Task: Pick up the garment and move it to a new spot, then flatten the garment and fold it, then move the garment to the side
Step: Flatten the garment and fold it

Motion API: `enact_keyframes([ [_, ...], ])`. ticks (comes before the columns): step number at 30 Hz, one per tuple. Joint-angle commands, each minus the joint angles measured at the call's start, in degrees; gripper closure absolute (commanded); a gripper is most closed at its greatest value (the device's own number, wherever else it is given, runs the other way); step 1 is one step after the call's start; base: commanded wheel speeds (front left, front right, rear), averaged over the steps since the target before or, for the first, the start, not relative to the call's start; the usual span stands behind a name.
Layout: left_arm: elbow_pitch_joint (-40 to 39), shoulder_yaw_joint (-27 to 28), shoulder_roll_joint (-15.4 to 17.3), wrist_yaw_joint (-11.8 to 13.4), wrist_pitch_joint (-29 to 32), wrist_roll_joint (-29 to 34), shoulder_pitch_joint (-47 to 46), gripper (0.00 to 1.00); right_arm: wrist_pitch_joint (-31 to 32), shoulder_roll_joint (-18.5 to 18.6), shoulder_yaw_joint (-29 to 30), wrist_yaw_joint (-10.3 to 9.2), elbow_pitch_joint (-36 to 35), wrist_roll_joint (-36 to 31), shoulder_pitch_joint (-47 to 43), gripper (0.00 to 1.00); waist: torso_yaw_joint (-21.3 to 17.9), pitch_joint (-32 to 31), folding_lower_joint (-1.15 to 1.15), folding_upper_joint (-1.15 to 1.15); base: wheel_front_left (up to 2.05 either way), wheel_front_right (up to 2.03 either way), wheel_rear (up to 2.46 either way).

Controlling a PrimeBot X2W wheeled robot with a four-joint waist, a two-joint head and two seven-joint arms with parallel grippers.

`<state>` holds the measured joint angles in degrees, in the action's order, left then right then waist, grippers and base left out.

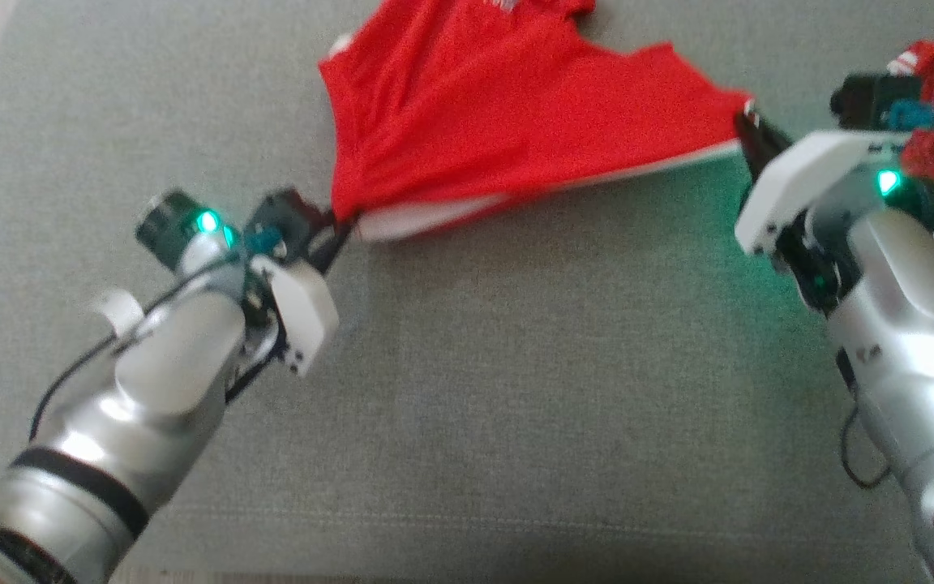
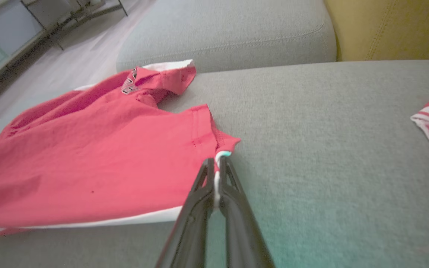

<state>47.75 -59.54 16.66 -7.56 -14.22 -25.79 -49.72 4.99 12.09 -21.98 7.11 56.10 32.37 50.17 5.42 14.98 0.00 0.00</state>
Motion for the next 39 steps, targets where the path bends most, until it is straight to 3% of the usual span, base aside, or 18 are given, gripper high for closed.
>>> enact_keyframes([
  [1,-1.2,1.2,2.6,0.1,-0.5,-0.7,-1.5,1.00,0.9,0.9,-1.7,0.37,-2.3,0.9,-0.6,1.00,0.3,-2.0,0.00,0.00,0.00,0.00,0.00],
  [11,-4.4,-3.1,4.4,0.1,-0.6,-2.6,4.3,1.00,11.4,10.0,-10.7,0.37,-8.7,9.9,-8.3,1.00,0.8,-7.7,0.00,0.00,0.00,0.00,0.00],
  [21,-9.2,-4.2,4.9,1.1,-0.5,-3.5,9.6,1.00,17.4,17.2,-16.2,0.37,-16.2,17.5,-15.6,1.00,0.6,-10.8,0.00,0.00,0.00,0.00,0.00],
  [39,-19.4,-6.4,7.5,3.8,2.0,-5.5,17.4,1.00,23.4,24.0,-17.8,0.37,-26.5,24.3,-25.2,1.00,-0.8,-14.1,0.00,0.00,0.00,0.00,0.00],
])
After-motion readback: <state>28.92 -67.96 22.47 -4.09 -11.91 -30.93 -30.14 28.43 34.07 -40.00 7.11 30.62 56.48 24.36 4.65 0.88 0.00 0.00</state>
